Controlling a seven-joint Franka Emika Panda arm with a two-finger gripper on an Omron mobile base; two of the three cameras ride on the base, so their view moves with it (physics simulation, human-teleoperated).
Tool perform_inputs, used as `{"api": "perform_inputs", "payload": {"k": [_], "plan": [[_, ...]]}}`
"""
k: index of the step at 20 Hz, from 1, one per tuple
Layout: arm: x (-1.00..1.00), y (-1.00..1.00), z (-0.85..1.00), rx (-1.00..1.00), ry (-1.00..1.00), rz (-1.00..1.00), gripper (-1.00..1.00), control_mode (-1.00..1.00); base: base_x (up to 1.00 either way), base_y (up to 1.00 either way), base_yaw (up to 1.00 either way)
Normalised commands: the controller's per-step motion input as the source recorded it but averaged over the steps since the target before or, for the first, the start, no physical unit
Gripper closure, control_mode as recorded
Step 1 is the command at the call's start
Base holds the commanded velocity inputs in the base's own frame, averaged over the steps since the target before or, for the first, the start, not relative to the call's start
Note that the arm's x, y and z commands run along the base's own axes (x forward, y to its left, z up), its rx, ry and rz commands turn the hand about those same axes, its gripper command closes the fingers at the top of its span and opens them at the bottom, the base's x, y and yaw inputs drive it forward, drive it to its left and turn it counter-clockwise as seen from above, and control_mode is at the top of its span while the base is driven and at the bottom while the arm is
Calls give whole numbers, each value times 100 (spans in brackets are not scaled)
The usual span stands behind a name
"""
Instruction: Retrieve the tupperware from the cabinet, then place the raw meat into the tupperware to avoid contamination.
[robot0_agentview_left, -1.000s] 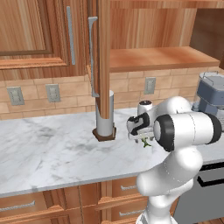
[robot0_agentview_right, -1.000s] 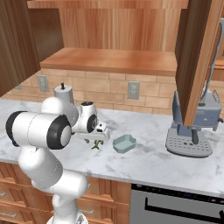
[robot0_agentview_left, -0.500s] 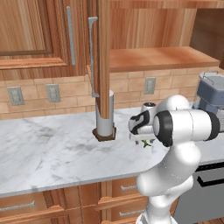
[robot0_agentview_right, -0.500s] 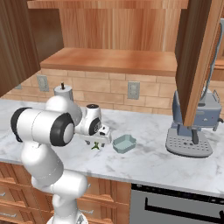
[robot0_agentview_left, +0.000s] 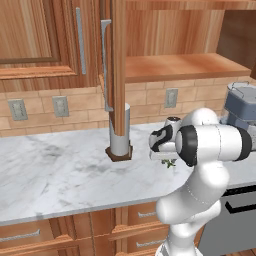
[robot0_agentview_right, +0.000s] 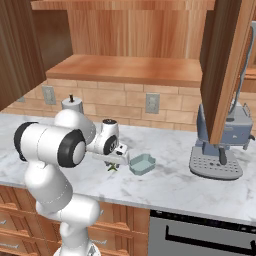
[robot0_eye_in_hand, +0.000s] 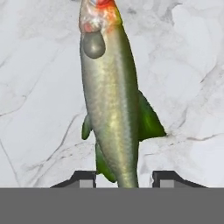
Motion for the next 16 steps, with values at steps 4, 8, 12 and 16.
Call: {"api": "perform_inputs", "payload": {"k": [4, 8, 12, 16], "plan": [[0, 0, -11, 1, 0, -3, 100, -100, 0, 0, 0], [-1, 0, -3, 0, 0, -2, 100, -100, 0, 0, 0], [-11, 10, 7, 0, -1, -2, 100, -100, 0, 0, 0], [-10, 20, 33, -1, -1, -4, 100, -100, 0, 0, 0]]}}
